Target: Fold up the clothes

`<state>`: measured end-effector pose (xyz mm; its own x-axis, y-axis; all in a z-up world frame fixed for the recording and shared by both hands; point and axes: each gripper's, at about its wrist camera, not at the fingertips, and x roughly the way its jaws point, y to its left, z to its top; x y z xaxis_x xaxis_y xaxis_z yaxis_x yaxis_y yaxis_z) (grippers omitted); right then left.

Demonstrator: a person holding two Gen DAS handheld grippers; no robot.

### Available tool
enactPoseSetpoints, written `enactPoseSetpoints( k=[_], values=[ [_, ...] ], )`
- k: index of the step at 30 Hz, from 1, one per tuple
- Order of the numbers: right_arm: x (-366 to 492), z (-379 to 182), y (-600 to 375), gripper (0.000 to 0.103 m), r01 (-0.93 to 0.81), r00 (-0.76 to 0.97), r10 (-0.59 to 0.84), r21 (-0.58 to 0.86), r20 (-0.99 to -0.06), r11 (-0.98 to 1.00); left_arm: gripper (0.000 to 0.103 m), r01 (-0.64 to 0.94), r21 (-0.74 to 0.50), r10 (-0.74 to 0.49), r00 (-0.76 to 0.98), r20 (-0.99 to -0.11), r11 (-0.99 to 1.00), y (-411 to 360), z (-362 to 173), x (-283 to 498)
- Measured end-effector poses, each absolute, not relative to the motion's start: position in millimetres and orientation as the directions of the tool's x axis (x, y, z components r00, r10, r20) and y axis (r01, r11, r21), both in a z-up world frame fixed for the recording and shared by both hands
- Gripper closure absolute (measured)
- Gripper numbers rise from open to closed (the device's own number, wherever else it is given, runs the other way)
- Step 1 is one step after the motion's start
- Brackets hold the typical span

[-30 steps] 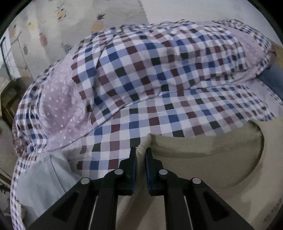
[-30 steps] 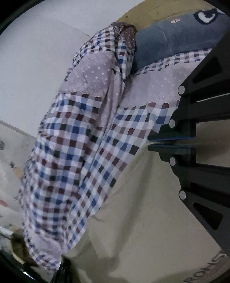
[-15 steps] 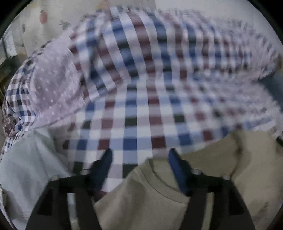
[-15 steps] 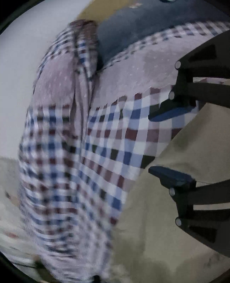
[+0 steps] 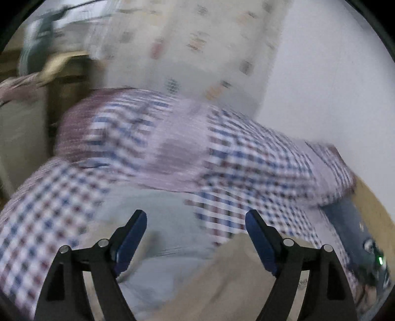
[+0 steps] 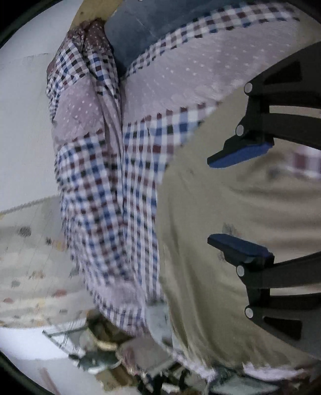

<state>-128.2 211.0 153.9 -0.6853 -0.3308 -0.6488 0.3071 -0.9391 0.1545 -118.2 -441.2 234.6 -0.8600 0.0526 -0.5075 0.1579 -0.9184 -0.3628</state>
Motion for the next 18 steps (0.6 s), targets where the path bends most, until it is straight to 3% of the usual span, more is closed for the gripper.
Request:
enactPoseSetpoints(
  k=[6,8,11,18],
  values=[
    [-40.2,187.2,214.4,0.037,0.308,-0.697,-0.344,0.170,-0.629,-0.936,0.018,0.331,-0.521,-0.054,-0.878,-0.476,-0.787,-551.2,207.8,-29.0],
    [-14.6,197.6,218.5,0.035,0.284,-0.708,-0.319,0.159,-0.630,-0.945,0.018,0.371,-0.495,-0.073,-0.850,-0.522,-0.786,-569.3,191.3,-20.6],
    [13.9,207.7,218.9,0.035,0.265,-0.712,-0.291,0.138,-0.639,-0.954,0.018,0.374,-0.352,-0.097,-0.791,-0.604,-0.858,-564.4,171.2,-39.5],
    [58.1,213.3,210.6,0.034,0.235,-0.713,-0.242,0.101,-0.658,-0.967,0.018,0.246,-0.318,0.008,-0.780,-0.626,-0.916,-505.7,141.1,-118.1]
  ],
)
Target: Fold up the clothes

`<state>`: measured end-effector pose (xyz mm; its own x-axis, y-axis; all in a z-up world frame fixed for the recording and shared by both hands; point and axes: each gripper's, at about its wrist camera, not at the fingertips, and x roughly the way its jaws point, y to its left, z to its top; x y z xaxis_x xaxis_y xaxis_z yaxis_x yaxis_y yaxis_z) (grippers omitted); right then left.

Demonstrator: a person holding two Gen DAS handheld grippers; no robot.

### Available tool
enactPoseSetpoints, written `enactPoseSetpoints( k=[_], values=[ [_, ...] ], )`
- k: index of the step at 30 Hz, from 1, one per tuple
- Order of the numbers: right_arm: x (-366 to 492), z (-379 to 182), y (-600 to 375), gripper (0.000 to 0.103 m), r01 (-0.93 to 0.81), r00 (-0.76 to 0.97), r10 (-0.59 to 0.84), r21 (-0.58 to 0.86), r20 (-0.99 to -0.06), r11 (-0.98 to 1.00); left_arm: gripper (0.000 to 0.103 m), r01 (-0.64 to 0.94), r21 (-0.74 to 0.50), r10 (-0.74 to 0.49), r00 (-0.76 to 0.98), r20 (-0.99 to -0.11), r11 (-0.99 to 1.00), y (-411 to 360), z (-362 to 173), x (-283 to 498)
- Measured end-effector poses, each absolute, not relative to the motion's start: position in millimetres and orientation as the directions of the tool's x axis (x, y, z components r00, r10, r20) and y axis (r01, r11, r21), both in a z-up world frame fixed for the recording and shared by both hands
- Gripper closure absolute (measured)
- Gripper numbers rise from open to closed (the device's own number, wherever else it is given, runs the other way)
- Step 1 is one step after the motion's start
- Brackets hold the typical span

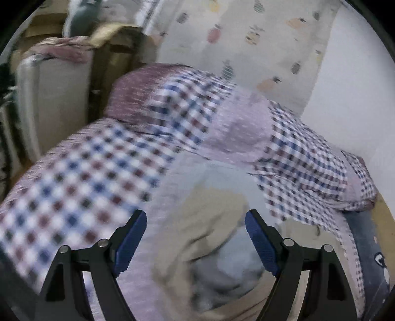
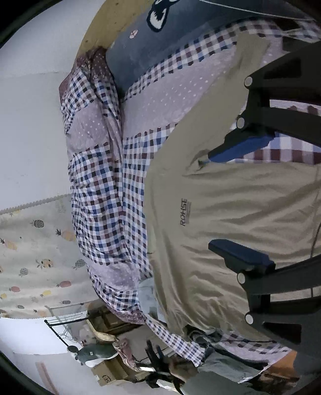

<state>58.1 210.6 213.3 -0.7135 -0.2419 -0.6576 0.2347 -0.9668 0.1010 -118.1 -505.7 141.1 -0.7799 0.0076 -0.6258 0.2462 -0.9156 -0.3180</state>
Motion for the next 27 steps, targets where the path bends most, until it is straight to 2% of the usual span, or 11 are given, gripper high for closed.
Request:
enactPoseSetpoints(
  k=[7,10,12,13,16,19,21,24,27],
  values=[
    [53.3,198.4,213.7,0.034,0.217,-0.690,-0.243,0.125,-0.682,-0.968,0.018,0.268,0.012,-0.191,-0.654,-0.732,-0.963,-432.8,103.5,-202.1],
    [52.4,192.6,216.7,0.034,0.209,-0.686,-0.242,0.132,-0.687,-0.969,0.021,0.298,0.065,-0.243,-0.611,-0.753,-0.952,-432.7,88.1,-220.3],
    [53.4,190.8,219.8,0.034,0.206,-0.685,-0.241,0.135,-0.687,-0.969,0.051,0.321,0.095,-0.274,-0.575,-0.771,-0.942,-436.6,76.8,-232.8],
    [53.5,190.5,221.6,0.034,0.204,-0.686,-0.241,0.137,-0.687,-0.969,0.087,0.332,0.087,-0.270,-0.560,-0.783,-0.939,-440.7,72.9,-234.8],
    [58.5,189.2,231.8,0.034,0.190,-0.687,-0.236,0.144,-0.687,-0.971,0.092,0.377,-0.080,-0.192,-0.629,-0.753,-0.923,-462.7,86.2,-211.7],
    [64.0,188.8,243.7,0.034,0.174,-0.689,-0.238,0.162,-0.685,-0.971,0.092,0.376,-0.312,-0.111,-0.774,-0.623,-0.872,-496.8,124.4,-163.3],
    [69.9,190.5,252.1,0.034,0.165,-0.695,-0.248,0.186,-0.675,-0.969,0.092,0.338,-0.455,-0.075,-0.861,-0.504,-0.824,-523.6,156.0,-125.6],
    [80.1,195.9,258.3,0.034,0.160,-0.704,-0.261,0.210,-0.661,-0.964,0.092,0.276,-0.574,-0.072,-0.933,-0.353,-0.771,-561.5,195.8,-69.2],
    [91.2,205.6,260.1,0.034,0.164,-0.712,-0.272,0.224,-0.647,-0.961,0.092,0.250,-0.648,-0.094,-0.959,-0.266,-0.719,-595.7,220.7,-14.1]
  ],
)
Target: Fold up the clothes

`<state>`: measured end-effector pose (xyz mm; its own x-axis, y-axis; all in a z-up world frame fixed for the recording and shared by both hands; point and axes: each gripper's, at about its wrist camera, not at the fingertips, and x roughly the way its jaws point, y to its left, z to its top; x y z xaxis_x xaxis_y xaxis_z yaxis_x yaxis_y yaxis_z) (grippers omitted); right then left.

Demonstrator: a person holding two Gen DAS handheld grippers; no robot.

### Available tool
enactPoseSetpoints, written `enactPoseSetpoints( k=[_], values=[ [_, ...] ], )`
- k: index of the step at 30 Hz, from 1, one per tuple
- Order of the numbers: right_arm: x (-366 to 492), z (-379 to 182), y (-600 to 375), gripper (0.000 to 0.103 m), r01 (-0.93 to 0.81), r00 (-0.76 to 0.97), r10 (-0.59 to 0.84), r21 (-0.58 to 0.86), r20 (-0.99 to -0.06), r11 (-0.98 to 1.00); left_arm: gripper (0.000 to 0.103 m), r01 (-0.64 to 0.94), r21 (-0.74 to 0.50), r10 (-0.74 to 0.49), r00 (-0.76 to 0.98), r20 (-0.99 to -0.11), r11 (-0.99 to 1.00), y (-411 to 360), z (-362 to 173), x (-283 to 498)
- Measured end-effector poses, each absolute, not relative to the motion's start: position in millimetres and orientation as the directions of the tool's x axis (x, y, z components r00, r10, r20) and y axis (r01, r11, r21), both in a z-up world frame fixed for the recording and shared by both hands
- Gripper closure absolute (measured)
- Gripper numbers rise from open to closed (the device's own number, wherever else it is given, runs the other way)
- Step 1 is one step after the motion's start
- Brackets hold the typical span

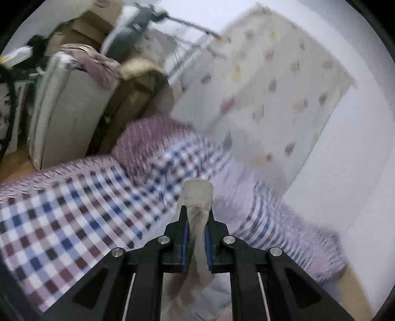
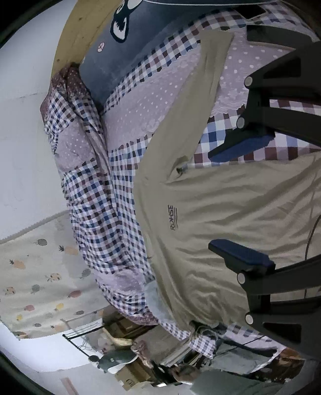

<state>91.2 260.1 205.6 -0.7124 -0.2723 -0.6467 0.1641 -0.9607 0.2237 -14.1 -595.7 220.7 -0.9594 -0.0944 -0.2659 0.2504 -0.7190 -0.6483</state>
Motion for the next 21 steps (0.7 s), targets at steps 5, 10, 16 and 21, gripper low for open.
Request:
enactPoseSetpoints(
  k=[5,10,16,21],
  values=[
    [113.7,222.8,259.5,0.034,0.176,-0.726,-0.284,0.230,-0.626,-0.957,0.092,0.316,-0.698,-0.180,-0.948,-0.262,-0.643,-645.5,220.1,62.2],
    [135.7,238.6,252.4,0.034,0.191,-0.736,-0.292,0.227,-0.611,-0.955,0.092,0.449,-0.745,-0.242,-0.893,-0.378,-0.494,-685.8,172.3,109.5],
    [157.4,256.2,240.9,0.034,0.209,-0.741,-0.297,0.213,-0.602,-0.954,0.092,0.517,-0.754,-0.203,-0.855,-0.477,-0.406,-696.0,111.0,131.4],
    [170.5,266.6,229.6,0.034,0.226,-0.741,-0.299,0.196,-0.601,-0.954,0.092,0.504,-0.783,-0.172,-0.863,-0.475,-0.363,-698.9,92.0,145.7]
  ],
)
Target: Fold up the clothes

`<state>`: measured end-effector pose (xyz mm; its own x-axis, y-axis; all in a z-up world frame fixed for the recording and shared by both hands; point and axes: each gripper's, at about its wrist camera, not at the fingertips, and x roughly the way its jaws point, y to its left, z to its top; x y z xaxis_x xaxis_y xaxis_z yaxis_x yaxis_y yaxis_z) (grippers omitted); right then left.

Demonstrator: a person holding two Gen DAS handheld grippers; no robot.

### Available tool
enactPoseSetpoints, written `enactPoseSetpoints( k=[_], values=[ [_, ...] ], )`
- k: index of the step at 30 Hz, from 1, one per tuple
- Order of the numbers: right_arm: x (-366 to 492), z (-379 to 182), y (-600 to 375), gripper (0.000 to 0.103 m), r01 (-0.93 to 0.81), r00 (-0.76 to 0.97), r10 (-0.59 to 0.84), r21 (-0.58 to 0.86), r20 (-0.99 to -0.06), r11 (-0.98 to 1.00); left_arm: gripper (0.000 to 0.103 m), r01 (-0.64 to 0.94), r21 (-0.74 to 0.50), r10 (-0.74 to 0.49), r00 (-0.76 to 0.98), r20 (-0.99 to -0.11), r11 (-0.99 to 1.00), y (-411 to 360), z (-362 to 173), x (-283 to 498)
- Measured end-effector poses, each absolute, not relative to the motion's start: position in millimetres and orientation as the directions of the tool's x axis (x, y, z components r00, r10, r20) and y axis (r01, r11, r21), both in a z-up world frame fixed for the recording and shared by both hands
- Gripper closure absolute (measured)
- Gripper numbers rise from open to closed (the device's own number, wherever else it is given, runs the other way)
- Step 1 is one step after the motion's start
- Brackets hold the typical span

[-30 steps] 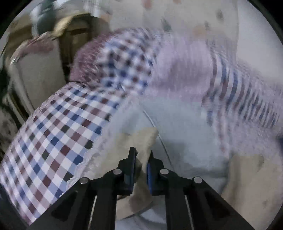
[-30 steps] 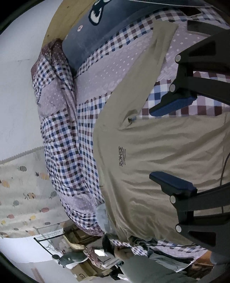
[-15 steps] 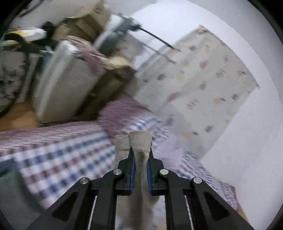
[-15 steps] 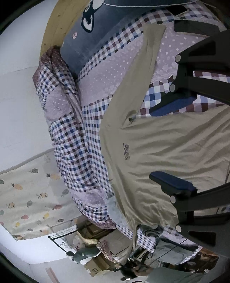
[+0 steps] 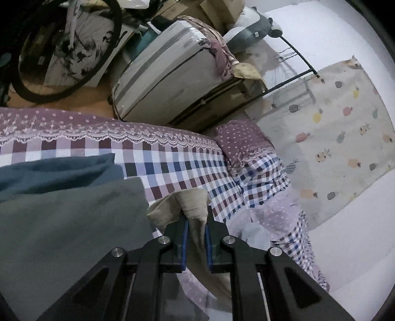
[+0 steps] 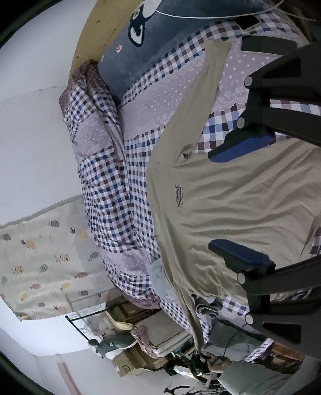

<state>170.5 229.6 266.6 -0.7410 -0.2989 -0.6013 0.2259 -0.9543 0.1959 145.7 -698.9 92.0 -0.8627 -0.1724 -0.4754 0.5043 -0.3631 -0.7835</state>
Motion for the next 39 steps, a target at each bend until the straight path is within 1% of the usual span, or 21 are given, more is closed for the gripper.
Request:
enactPoseSetpoints(
  k=[3,6,9,13,19,22,24,25,28,30,32,35,37,39],
  values=[
    [172.0,265.4,225.1,0.034,0.238,-0.733,-0.311,0.201,-0.605,-0.950,0.092,0.473,-0.805,-0.154,-0.880,-0.449,-0.358,-697.2,99.1,149.2],
    [171.5,261.5,217.6,0.034,0.253,-0.721,-0.333,0.217,-0.608,-0.943,0.092,0.431,-0.822,-0.133,-0.901,-0.413,-0.372,-692.2,120.3,148.5],
    [171.1,257.8,209.6,0.034,0.279,-0.709,-0.363,0.232,-0.604,-0.932,0.092,0.369,-0.831,-0.108,-0.928,-0.358,-0.416,-678.1,157.4,142.0],
    [170.8,252.0,205.1,0.034,0.306,-0.695,-0.404,0.264,-0.594,-0.915,0.092,0.262,-0.818,-0.060,-0.961,-0.271,-0.512,-639.5,224.5,127.9],
    [177.6,234.3,223.8,0.034,0.301,-0.689,-0.447,0.335,-0.571,-0.893,0.092,0.069,-0.753,0.059,-0.988,-0.142,-0.655,-537.9,340.2,90.5],
    [183.1,225.7,242.4,0.034,0.281,-0.693,-0.459,0.377,-0.556,-0.882,0.092,-0.030,-0.688,0.152,-0.981,-0.119,-0.725,-461.0,393.4,57.9],
    [186.9,219.3,258.3,0.034,0.264,-0.699,-0.461,0.403,-0.546,-0.876,0.092,-0.093,-0.635,0.217,-0.969,-0.120,-0.767,-398.8,420.5,33.5],
    [188.3,216.5,266.5,0.034,0.255,-0.702,-0.461,0.413,-0.542,-0.874,0.092,-0.121,-0.610,0.249,-0.960,-0.131,-0.783,-368.5,430.1,20.0],
    [195.3,208.2,303.1,0.034,0.209,-0.716,-0.454,0.457,-0.530,-0.864,0.092,-0.190,-0.545,0.346,-0.917,-0.199,-0.817,-270.5,441.2,-25.2],
    [199.9,200.7,322.5,0.034,0.185,-0.722,-0.449,0.477,-0.526,-0.859,0.092,-0.234,-0.507,0.401,-0.882,-0.249,-0.830,-202.4,437.2,-56.5],
    [204.4,193.6,338.8,0.034,0.168,-0.726,-0.442,0.487,-0.527,-0.857,0.092,-0.269,-0.462,0.436,-0.847,-0.304,-0.845,-136.0,420.2,-83.7],
    [209.9,183.7,362.1,0.034,0.144,-0.730,-0.431,0.498,-0.530,-0.855,0.092,-0.294,-0.426,0.472,-0.780,-0.411,-0.856,-43.2,365.0,-119.2],
    [210.6,178.7,374.4,0.034,0.133,-0.729,-0.423,0.495,-0.538,-0.859,0.092,-0.287,-0.408,0.474,-0.728,-0.495,-0.867,9.3,318.5,-136.0],
    [212.2,174.2,392.6,0.034,0.113,-0.729,-0.415,0.502,-0.545,-0.858,0.090,-0.260,-0.392,0.456,-0.678,-0.576,-0.882,44.6,275.3,-151.9]
  ],
)
